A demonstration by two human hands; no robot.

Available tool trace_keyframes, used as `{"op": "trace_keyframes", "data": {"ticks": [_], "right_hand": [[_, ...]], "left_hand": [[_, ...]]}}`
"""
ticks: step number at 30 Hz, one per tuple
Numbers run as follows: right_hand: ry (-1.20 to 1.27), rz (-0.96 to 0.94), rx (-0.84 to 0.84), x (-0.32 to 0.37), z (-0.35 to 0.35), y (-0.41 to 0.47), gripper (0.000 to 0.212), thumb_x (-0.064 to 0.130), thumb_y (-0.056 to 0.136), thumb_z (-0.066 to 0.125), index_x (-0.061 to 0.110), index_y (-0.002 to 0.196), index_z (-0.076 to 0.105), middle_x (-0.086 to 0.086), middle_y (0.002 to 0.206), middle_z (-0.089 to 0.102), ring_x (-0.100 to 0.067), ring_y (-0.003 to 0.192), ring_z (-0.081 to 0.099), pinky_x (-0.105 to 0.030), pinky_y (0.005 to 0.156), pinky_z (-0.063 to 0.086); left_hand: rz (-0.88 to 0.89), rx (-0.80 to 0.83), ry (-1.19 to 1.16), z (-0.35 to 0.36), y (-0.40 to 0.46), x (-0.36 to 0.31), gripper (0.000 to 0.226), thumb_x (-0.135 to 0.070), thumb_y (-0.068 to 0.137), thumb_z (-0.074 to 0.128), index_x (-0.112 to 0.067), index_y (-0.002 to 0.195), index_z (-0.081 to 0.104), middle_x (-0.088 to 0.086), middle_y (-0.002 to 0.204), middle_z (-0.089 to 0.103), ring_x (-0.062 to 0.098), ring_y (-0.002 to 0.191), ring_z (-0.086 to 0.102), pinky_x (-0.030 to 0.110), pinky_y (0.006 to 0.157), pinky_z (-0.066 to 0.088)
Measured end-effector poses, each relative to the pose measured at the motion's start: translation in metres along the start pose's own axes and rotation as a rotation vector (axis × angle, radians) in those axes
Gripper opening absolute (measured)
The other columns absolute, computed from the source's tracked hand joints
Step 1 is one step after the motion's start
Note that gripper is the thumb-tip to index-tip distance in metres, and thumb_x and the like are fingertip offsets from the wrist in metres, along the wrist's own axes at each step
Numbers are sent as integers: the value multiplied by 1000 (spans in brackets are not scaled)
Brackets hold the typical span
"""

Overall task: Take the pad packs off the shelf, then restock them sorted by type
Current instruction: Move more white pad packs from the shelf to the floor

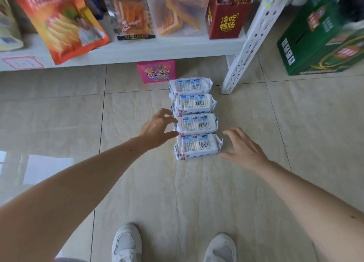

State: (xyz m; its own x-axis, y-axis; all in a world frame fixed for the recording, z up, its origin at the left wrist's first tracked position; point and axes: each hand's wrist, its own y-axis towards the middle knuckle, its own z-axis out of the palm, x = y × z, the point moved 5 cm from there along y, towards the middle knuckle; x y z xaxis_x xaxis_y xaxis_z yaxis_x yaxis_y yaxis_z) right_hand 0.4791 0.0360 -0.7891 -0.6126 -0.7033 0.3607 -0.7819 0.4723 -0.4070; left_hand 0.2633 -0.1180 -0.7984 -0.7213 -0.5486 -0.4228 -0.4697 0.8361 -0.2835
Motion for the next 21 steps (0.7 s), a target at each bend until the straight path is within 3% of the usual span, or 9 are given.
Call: {"op": "trace_keyframes", "data": {"ticks": [5,10,14,18,21], "right_hand": [[28,-27,-19,64,-111,-43,52,33,86,65,19,131,45,6,134,38,-15,117,48,-30,80,44],[36,-52,-31,140,-238,-83,46,31,89,63,21,130,45,3,130,45,-15,114,50,-32,81,46],[37,-79,-59,202,-335,-112,49,31,89,62,21,133,42,3,131,45,-17,117,50,-39,87,49],[20,-115,-117,259,-424,-137,48,31,89,62,22,132,42,3,132,46,-19,117,51,-37,85,46],[16,-131,-166,298,-479,-151,43,28,88,63,22,127,45,3,126,49,-19,111,53,-36,82,45]], "left_hand": [[41,-32,13,-116,-40,-62,31,-35,87,64,-27,117,61,-8,130,49,12,112,53,24,69,40],[88,-3,18,-248,-71,-118,29,-33,88,62,-28,116,60,-10,128,50,12,112,52,28,76,47],[158,-31,-36,-359,-91,-158,26,-23,86,65,-18,111,63,0,119,57,19,108,56,35,88,49],[177,-89,48,-467,-114,-188,25,-30,90,59,-24,115,61,-7,122,58,15,108,57,38,82,53],[198,-114,70,-534,-130,-200,20,-32,90,59,-28,109,64,-10,118,59,10,101,58,28,71,50]]}}
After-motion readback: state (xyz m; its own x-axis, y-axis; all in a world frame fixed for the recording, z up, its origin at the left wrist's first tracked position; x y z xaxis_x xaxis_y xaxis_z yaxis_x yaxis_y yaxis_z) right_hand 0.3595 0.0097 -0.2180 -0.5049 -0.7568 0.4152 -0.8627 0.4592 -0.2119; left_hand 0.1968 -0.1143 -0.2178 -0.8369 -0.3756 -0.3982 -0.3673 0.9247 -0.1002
